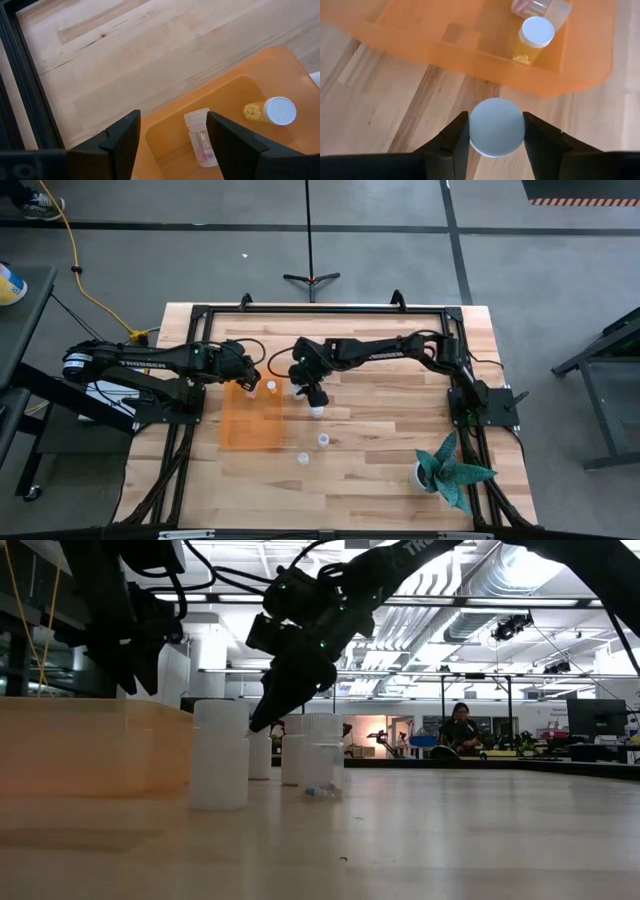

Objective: Pick and place pill bottles into a basket
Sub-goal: Put the top white pill bottle into the orange bin

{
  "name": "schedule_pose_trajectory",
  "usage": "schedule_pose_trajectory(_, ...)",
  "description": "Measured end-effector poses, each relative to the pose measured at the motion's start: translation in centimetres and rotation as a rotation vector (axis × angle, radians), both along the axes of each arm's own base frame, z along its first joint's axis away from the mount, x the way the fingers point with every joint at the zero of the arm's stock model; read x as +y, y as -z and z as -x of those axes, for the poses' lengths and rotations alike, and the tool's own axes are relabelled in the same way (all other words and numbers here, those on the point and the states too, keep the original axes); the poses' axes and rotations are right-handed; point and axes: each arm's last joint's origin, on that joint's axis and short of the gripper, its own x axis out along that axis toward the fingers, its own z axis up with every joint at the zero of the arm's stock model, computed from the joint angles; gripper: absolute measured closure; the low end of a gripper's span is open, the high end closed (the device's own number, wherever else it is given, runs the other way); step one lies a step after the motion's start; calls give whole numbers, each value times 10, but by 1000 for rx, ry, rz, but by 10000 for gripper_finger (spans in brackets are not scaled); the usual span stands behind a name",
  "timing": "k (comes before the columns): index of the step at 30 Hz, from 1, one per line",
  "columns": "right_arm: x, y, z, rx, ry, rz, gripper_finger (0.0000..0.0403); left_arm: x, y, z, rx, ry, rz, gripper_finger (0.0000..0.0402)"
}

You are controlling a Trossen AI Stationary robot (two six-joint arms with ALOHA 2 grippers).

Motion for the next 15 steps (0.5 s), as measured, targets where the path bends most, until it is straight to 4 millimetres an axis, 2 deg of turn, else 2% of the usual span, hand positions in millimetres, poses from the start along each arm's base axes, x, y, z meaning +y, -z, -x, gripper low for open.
schedule_pose_trajectory(11,8,-48,-14,-69,-22,7,257,0,0,0,2,0,0,142)
schedule_pose_trajectory(15,12,-58,-15,-73,-40,1,251,0,0,0,2,0,0,142)
